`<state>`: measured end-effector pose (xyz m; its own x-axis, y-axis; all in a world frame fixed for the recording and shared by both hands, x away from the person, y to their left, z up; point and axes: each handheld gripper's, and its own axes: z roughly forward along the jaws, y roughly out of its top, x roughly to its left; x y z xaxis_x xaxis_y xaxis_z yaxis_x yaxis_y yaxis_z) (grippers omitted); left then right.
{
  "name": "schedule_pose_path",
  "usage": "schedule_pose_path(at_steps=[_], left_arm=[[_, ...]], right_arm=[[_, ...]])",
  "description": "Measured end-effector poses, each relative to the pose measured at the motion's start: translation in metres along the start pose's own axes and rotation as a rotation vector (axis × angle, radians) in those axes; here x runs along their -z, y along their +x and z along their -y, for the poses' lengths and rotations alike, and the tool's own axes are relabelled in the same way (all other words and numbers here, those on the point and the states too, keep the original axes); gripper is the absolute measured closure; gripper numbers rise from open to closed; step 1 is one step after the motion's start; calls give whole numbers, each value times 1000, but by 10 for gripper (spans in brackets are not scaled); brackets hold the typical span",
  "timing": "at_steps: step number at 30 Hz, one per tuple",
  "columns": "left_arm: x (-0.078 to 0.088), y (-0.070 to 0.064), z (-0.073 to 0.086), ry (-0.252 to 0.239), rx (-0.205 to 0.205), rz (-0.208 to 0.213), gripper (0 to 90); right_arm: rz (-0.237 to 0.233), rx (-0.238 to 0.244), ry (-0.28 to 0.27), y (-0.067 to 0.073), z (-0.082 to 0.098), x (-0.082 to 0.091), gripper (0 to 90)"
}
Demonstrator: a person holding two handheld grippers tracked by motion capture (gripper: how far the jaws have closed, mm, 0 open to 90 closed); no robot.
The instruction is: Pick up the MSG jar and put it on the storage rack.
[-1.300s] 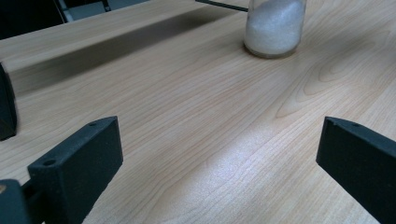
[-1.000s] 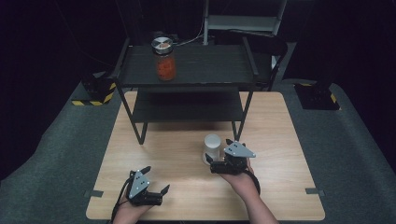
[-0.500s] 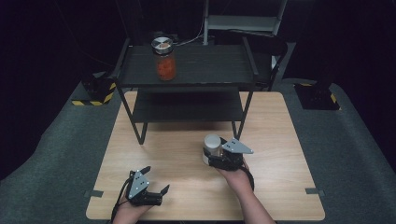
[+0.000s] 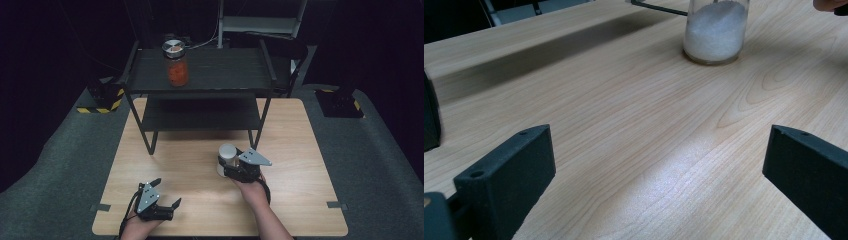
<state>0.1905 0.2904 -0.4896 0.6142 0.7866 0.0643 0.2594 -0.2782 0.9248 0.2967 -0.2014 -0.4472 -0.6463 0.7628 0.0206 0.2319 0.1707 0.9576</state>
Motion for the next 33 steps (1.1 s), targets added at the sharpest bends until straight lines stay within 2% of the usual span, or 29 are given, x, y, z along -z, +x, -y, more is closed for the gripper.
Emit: schedule_pose_path(at_steps=[9,14,20,28,33], left_arm=[[0,1,1,-5,7,2,6],[0,1,1,-7,11,3,6],[1,1,1,-8,9,4,6],[1,1,2,-9,8,3,6],[1,2,2,-11,14,4,6]], right_arm=[[-1,10,21,0,-7,-1,341],[13,11,0,3,-8,3,341],[15,21,-26,3,-17,13,341],[11,10,-57,3,-27,28,341],[14,30,-77,5,-35,40,341]])
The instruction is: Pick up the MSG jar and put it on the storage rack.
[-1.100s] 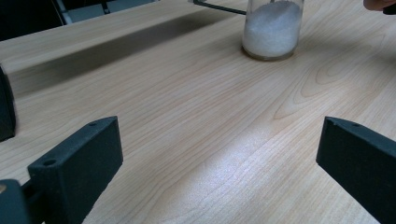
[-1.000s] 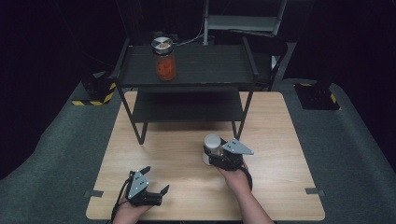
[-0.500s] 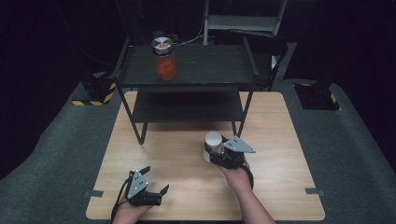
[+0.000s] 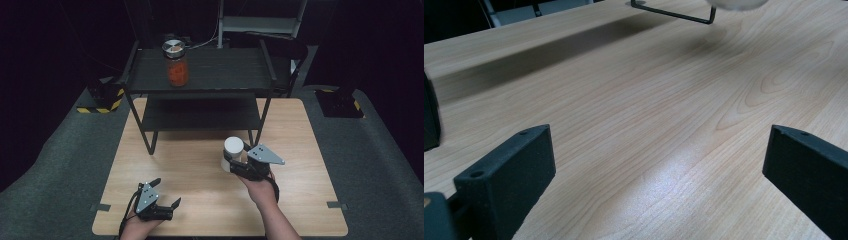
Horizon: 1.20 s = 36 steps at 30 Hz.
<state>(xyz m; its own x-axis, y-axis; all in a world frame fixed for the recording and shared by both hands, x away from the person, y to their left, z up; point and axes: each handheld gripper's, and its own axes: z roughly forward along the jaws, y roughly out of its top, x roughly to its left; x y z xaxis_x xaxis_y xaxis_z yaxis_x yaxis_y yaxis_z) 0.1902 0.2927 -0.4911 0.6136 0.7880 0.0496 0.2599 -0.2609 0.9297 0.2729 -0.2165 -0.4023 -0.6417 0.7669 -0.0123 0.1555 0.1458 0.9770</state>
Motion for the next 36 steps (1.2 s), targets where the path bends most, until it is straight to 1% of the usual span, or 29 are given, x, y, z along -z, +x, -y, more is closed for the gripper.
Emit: schedule_pose_path(at_steps=[6,11,15,17,24,26,29,32,36], left_arm=[[0,0,-1,3,-4,0,6],[0,0,-1,4,-3,0,6],[0,-1,-1,4,-5,0,6],[0,-1,-1,4,-5,1,6],[-1,-1,-1,2,-3,4,6],[-1,-1,-1,5,-7,4,6],[-2,-3,-2,8,-16,3,6],[-2,-3,-2,7,-14,3,6],[-2,-3,-2,8,-14,2,6]], right_arm=[[9,16,-21,3,-11,15,341],[14,12,-35,5,-17,23,341],[13,20,-48,5,-21,30,341],[12,14,-53,5,-24,33,341],[16,5,-74,6,-33,42,342],[13,5,-77,6,-36,43,341],[14,15,-84,6,-41,46,341],[15,29,-87,7,-49,48,342],[14,29,-91,8,-57,50,342]])
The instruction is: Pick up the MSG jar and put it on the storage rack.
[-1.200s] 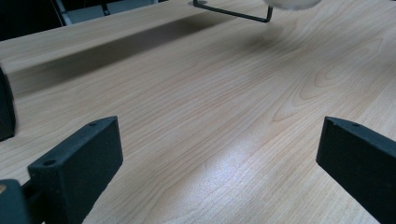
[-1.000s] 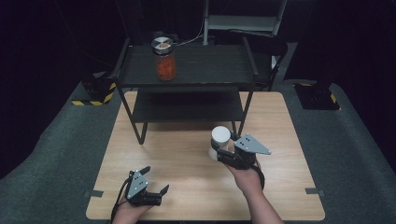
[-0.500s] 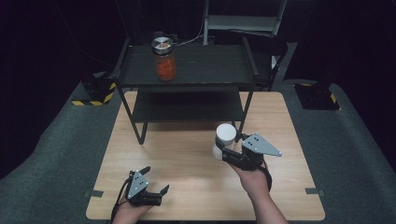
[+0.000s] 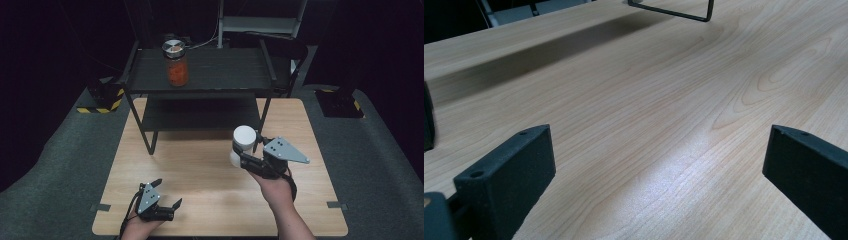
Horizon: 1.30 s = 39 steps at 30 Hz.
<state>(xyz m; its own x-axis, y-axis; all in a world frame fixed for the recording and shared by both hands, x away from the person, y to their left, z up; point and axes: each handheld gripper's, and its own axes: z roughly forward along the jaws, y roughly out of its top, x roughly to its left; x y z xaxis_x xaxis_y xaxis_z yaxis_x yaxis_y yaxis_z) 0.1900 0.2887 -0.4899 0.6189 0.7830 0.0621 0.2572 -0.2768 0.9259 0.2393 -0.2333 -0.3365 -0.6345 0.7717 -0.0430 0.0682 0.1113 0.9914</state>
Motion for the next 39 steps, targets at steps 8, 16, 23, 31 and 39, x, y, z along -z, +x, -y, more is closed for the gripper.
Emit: schedule_pose_path(at_steps=[8,16,23,31,39], left_arm=[[0,0,0,1,0,0,6],[0,0,0,0,1,2,6],[1,1,1,-2,7,5,6],[1,1,0,-1,8,7,6],[1,2,1,-2,10,9,6]], right_arm=[[2,11,0,-3,-19,0,342],[-13,11,-13,-6,-36,-2,342],[-3,30,-18,-6,-54,-7,342],[9,33,-42,-8,-70,-9,342],[27,40,-66,-10,-86,-12,342]])
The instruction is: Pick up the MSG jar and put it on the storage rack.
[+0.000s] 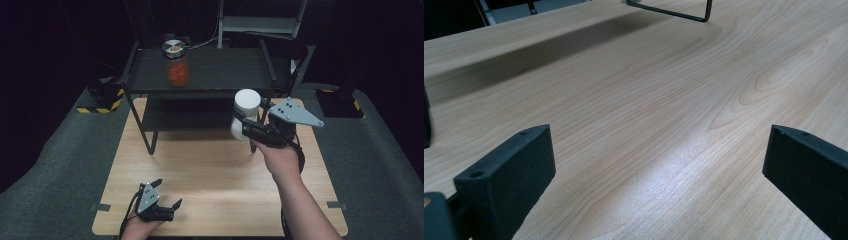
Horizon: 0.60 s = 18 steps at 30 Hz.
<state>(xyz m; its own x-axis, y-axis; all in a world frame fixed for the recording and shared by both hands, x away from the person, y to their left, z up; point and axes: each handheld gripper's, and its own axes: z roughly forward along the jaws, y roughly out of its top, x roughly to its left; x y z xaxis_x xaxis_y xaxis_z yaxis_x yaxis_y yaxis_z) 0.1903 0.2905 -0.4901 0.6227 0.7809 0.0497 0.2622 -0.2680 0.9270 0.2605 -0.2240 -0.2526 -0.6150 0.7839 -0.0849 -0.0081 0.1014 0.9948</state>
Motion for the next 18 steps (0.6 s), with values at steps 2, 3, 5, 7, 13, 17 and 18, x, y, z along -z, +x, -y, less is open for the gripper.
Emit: schedule_pose_path(at_steps=[2,3,5,7,13,17,18], left_arm=[[0,0,0,0,0,1,6],[0,0,0,0,0,1,6],[0,0,0,-1,1,1,6],[0,1,0,1,3,3,6],[0,1,0,0,3,4,6],[0,1,0,2,-1,4,6],[0,1,0,2,3,5,6]], right_arm=[[4,-4,-2,0,-3,-1,342],[6,-7,-4,-1,-6,-2,342],[12,-4,-5,-3,-11,-4,342],[15,-2,-6,-4,-14,-5,342],[33,1,-14,-5,-25,-11,342],[34,-9,-23,-7,-33,-16,342],[33,-13,-25,-8,-34,-17,342]])
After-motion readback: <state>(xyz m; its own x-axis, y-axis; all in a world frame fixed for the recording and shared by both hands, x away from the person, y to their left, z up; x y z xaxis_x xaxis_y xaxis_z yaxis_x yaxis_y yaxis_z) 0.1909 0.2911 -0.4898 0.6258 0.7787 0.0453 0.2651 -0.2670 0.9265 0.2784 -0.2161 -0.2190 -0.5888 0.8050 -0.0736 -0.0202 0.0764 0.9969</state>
